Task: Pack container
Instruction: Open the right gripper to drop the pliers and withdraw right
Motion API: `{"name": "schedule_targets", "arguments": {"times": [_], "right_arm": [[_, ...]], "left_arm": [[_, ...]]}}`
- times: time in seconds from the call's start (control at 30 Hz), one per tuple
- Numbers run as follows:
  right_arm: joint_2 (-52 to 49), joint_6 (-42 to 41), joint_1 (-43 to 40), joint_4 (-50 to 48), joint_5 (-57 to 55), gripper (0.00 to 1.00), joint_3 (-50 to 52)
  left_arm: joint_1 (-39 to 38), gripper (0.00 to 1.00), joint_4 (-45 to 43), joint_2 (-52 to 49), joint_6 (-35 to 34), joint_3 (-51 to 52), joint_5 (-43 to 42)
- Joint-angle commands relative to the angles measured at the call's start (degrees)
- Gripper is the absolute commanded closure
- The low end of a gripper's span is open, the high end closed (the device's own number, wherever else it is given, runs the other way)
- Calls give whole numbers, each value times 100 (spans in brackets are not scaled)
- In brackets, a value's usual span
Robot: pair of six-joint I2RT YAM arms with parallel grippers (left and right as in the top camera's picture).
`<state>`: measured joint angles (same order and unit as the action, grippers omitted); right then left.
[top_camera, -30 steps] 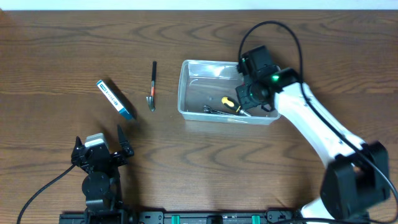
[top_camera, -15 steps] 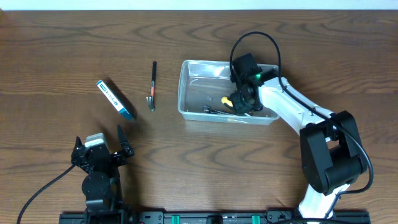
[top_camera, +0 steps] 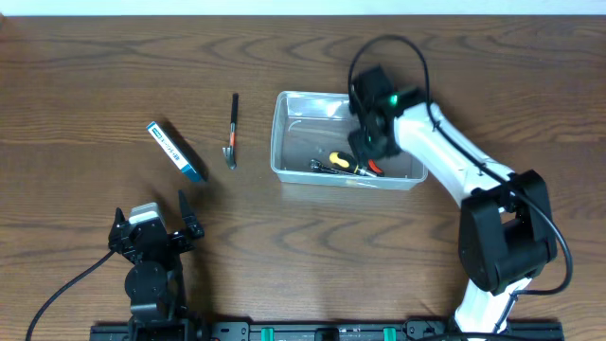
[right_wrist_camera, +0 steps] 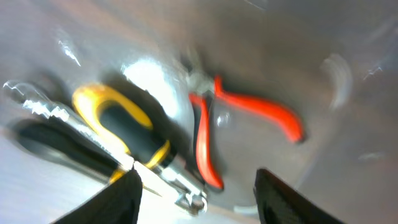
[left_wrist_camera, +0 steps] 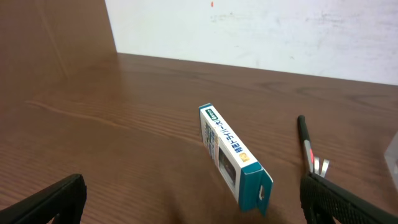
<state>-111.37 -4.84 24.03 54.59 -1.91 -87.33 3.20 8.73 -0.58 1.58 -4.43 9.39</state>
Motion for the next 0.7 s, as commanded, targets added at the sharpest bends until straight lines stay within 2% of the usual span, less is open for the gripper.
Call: {"name": "schedule_targets", "arguments": {"times": [0.0,0.17,0.3,0.33,0.37,0.57,0.67], "right_arm": [[15,20,31,507,-15,38,-1163],[15,-306,-299,1523,-667,32,-2638],[15,-304,-999,1862,-820,21,-3130],[15,-323,-1207,1895,-815,15,-3156],[15,-332,-1451,1915,-817,1,-3158],[13,-337,-2629,1987,-811,1,-3152],[11,-621,-2997,1982,-636,1,-3147]], "left_arm": [[-17,2,59,35,74,160,7],[-17,2,59,35,74,160,7],[-17,2,59,35,74,160,7],[-17,2,59,35,74,160,7],[-17,2,59,35,74,160,7],[-17,2,59,35,74,160,7],[-17,2,59,35,74,160,7]]}}
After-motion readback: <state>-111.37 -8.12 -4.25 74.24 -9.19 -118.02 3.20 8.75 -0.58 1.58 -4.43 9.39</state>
